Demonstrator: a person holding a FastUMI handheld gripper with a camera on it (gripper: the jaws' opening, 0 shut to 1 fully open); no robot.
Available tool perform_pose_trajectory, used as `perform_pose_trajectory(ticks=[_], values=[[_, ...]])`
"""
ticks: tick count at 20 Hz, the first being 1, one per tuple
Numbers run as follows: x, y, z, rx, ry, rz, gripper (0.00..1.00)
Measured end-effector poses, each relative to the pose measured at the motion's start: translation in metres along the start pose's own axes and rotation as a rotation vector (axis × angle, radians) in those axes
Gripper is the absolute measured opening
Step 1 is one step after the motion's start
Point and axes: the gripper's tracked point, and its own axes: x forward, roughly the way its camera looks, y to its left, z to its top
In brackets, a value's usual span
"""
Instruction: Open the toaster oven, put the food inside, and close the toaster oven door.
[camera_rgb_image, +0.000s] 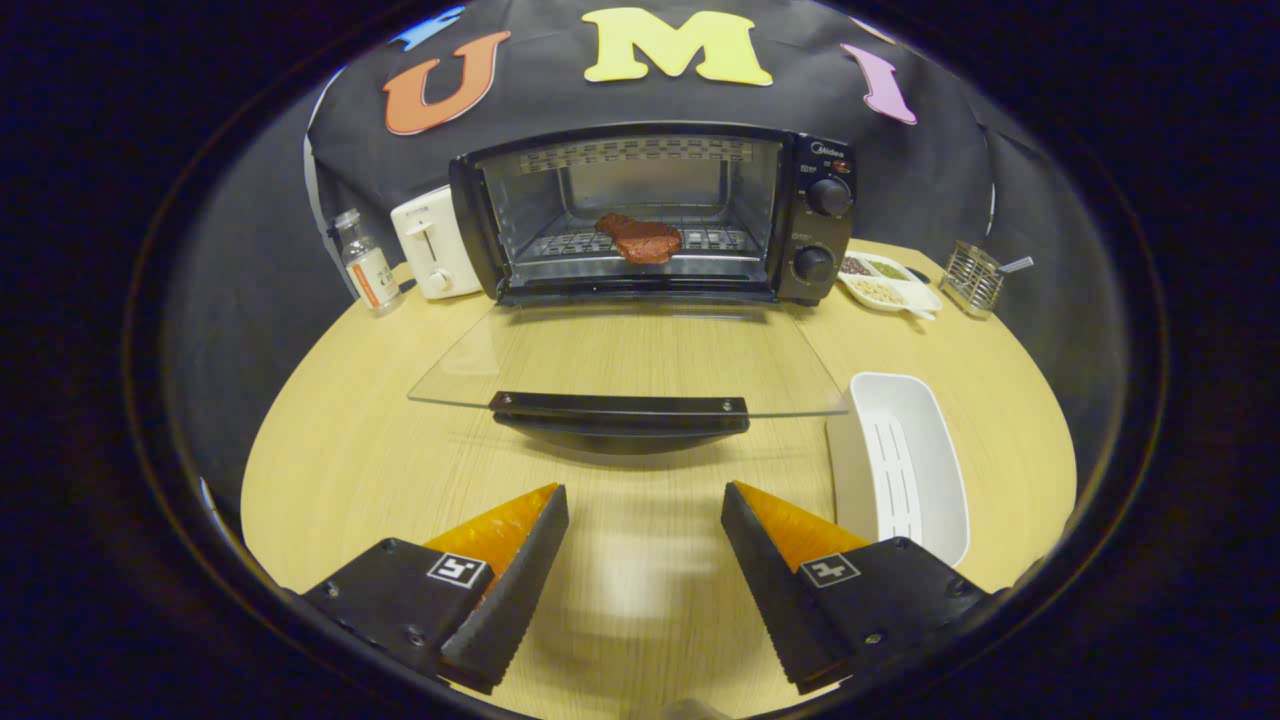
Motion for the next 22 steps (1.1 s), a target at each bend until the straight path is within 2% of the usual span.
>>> perform_pose_trajectory(ticks=[8,16,22], values=[[0.025,0.005,0.009,-0.006,0.035,-0.003,0.99],[0.004,0.006,0.028,0.0,0.024,0.008,0.99],[-0.019,0.01,0.066,0.004,-0.016,0.024,0.99]])
